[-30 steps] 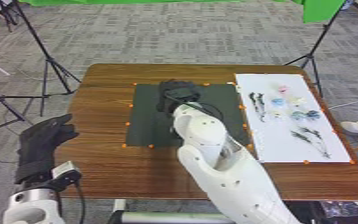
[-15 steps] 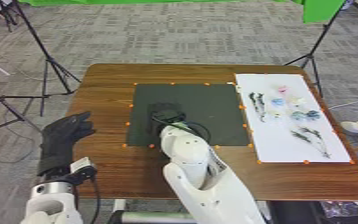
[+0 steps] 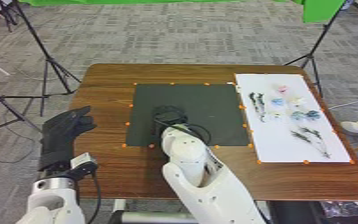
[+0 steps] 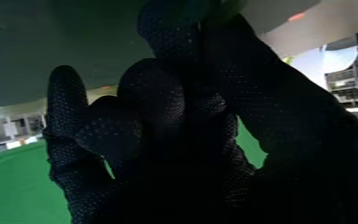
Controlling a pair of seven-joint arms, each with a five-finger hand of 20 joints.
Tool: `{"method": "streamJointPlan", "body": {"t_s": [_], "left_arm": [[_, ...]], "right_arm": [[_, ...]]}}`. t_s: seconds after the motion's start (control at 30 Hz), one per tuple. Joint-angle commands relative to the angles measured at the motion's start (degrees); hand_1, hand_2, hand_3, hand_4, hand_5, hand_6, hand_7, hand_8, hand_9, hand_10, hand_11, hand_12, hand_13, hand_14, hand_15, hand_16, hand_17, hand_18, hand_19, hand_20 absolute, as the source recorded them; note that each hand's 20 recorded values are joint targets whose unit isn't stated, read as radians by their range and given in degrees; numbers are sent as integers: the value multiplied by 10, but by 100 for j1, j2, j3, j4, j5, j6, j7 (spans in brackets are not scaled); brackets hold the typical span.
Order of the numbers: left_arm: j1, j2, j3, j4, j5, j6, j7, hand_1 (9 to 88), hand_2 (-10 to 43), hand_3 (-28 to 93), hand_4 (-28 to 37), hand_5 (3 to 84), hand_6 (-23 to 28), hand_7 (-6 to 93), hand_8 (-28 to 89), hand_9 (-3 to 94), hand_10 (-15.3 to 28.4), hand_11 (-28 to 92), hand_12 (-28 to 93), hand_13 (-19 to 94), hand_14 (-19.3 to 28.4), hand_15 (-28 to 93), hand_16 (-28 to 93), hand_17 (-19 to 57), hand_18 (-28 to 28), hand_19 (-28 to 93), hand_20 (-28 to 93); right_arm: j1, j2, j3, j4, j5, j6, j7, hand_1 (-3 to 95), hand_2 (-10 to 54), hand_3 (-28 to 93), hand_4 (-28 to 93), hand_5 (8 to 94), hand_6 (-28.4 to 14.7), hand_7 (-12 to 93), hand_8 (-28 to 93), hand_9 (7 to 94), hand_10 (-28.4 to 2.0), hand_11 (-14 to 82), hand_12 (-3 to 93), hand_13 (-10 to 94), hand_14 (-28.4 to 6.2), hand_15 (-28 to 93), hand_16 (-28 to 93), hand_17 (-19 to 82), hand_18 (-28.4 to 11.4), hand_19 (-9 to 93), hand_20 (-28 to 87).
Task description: Arrange flowers
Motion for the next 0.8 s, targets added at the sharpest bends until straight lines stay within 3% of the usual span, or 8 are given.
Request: {"method": "streamJointPlan", "body": {"t_s": [0.03, 0.33, 0.8], "left_arm": [[-121, -92, 60, 51, 84, -135, -31, 290, 83, 785, -176, 550, 171, 213, -101, 459, 251, 529, 146, 402, 284, 846, -211, 11, 280, 616, 454], [-182, -184, 83, 69, 202, -184, -124, 291, 84, 787, -174, 551, 171, 213, -101, 459, 251, 528, 145, 402, 284, 846, -211, 11, 280, 616, 454], [-226, -250, 108, 85, 262, -223, -146, 290, 85, 789, -173, 552, 172, 213, -101, 461, 251, 528, 145, 401, 284, 846, -213, 11, 280, 615, 453]], "right_arm": [[-164, -139, 60, 97, -190, -14, 3, 505, -95, 765, -224, 828, -43, 322, 214, 740, -170, 607, 398, 667, -191, 826, 312, 157, -277, 784, 162], [-177, -229, 60, 113, -253, -16, -117, 506, -95, 757, -229, 832, -42, 319, 207, 742, -166, 611, 389, 667, -190, 824, 314, 153, -277, 785, 157], [-254, -283, 52, 100, -496, -51, -404, 508, -95, 756, -235, 832, -41, 318, 204, 740, -160, 611, 390, 662, -188, 822, 319, 143, -274, 781, 155]]}}
